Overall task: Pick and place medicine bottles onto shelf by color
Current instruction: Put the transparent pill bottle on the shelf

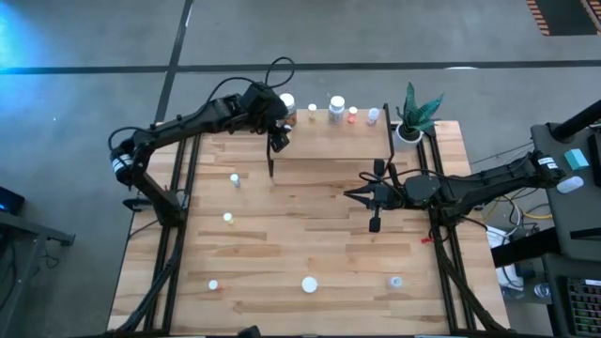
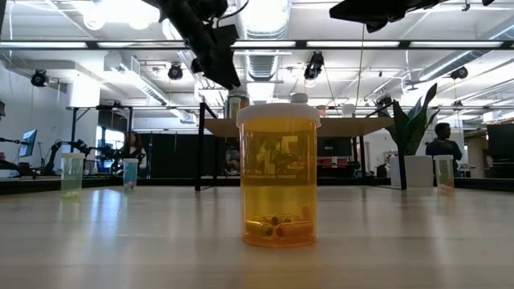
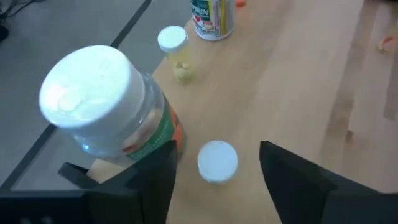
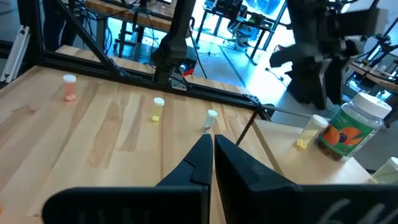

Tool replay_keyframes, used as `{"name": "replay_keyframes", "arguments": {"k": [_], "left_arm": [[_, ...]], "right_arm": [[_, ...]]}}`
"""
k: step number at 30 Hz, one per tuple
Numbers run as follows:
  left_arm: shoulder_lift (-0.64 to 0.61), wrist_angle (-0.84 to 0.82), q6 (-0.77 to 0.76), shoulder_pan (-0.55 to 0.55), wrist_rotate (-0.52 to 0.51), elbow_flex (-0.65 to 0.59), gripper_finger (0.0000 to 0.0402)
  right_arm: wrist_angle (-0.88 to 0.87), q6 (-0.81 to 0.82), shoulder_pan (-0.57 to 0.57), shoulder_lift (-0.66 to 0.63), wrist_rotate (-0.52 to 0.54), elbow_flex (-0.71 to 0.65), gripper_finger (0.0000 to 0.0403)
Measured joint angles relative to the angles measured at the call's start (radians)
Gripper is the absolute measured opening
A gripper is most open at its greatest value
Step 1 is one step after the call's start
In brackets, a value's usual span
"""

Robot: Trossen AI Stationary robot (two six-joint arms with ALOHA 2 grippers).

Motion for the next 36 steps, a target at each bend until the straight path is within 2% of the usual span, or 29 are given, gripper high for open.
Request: {"name": "replay_keyframes", "arguments": {"k": [4, 9, 14, 20, 24, 27, 32, 36], "left_arm": [[-0.070, -0.026, 0.009, -0.036, -0.003, -0.039, 0.0198], [-0.232, 0.073, 0.008, -0.146, -0.002, -0.227, 0.0131], [-0.424, 0.381, -0.012, -0.315, -0.002, -0.508, 0.0062], [-0.565, 0.881, -0.016, -0.512, -0.001, -0.843, 0.0010], [-0.592, 1.156, -0.013, -0.592, -0.001, -1.009, 0.0002], [-0.596, 1.263, -0.014, -0.614, -0.001, -1.084, 0.0002], [-0.595, 1.293, -0.016, -0.615, -0.004, -1.137, 0.0002], [-0.595, 1.299, -0.016, -0.615, -0.008, -1.137, 0.0002]], "right_arm": [[-0.023, -0.010, 0.000, 0.000, -0.001, 0.000, 0.0009], [-0.070, 0.006, 0.000, 0.000, -0.015, 0.000, 0.0009], [-0.069, 0.074, 0.015, 0.000, -0.030, 0.000, 0.0015], [-0.353, 0.227, 0.156, 0.019, -0.030, 0.087, 0.0065], [-0.531, 0.435, 0.310, 0.079, -0.026, 0.157, 0.0124], [-0.666, 0.657, 0.441, 0.152, -0.009, 0.215, 0.0173], [-0.848, 1.055, 0.670, 0.321, 0.061, 0.338, 0.0246], [-1.064, 1.346, 0.784, 0.478, 0.107, 0.464, 0.0285]]}}
